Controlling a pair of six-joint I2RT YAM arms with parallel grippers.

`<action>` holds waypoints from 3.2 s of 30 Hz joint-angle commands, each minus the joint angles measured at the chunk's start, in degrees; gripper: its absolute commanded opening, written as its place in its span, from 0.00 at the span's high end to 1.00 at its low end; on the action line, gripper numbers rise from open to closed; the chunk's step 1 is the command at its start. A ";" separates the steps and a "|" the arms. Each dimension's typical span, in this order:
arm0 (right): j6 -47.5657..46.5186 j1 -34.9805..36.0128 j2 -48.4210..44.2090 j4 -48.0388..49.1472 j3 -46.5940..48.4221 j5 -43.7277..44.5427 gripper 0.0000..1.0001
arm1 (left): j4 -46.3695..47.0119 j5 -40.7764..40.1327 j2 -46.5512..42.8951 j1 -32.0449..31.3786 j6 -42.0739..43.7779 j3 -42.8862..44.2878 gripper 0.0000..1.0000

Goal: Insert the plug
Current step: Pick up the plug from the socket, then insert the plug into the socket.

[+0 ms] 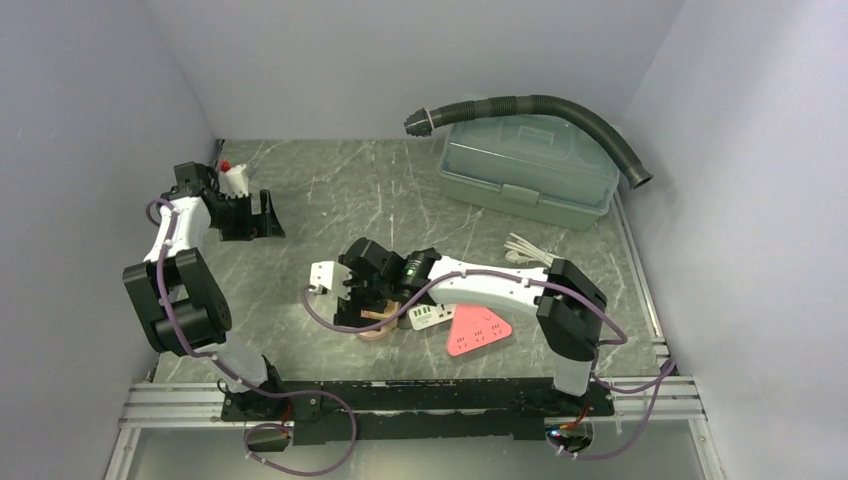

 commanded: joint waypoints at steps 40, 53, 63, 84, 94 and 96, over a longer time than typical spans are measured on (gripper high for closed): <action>-5.05 -0.86 5.83 -16.70 16.19 -8.28 0.87 | 0.17 5.65 -0.29 2.39 1.78 0.03 0.00; -8.92 -9.81 14.82 -35.62 33.52 -29.16 0.88 | 0.78 5.70 0.49 2.37 3.98 -0.71 0.00; -9.64 -9.65 12.82 -30.26 26.64 -29.62 0.93 | 2.82 5.34 1.61 2.38 4.83 -1.32 0.00; -13.28 -8.14 14.06 -26.14 22.99 -21.84 0.97 | 3.32 7.89 5.64 3.22 7.00 0.17 0.00; -12.53 -7.24 8.92 -27.44 15.97 -20.57 0.96 | 1.79 11.09 5.89 4.15 8.19 1.66 0.00; -12.18 -7.17 9.36 -27.06 16.72 -20.01 0.96 | 1.59 11.58 6.03 4.16 8.21 1.85 0.00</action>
